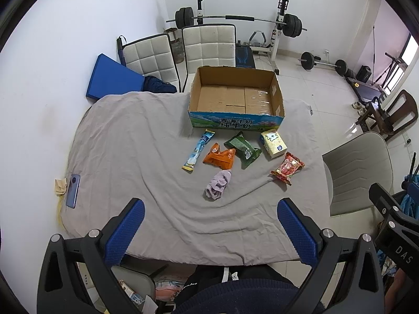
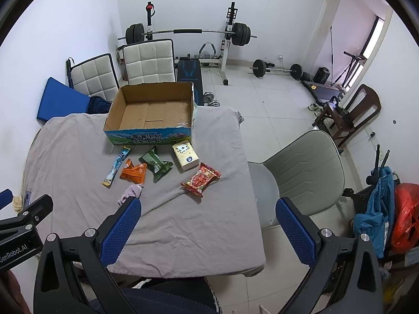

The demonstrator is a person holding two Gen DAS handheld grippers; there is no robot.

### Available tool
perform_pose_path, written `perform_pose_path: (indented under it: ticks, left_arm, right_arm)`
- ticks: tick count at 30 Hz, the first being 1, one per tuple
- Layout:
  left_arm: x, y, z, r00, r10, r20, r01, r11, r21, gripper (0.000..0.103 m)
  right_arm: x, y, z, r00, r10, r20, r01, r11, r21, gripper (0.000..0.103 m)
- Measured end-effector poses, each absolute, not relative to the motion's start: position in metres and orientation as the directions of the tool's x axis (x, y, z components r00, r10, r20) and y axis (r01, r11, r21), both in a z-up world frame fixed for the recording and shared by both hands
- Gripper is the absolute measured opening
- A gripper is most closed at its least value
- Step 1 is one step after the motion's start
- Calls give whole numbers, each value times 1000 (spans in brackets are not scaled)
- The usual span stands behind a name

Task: Organize soft objects

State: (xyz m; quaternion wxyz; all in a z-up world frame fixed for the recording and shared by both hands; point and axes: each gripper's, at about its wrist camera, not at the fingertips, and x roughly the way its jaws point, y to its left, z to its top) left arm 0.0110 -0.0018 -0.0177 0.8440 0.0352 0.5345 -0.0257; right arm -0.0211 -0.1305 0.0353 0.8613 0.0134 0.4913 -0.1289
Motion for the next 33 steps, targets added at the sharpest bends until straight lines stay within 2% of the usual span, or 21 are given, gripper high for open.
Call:
perform_pose_path:
  ticks: [33]
  left_arm:
    - [20,-15,-13,433,-18,-901,117,993,36,103]
  right_arm:
    - [-19,-142,32,483,-224,-846,270,958,-99,103]
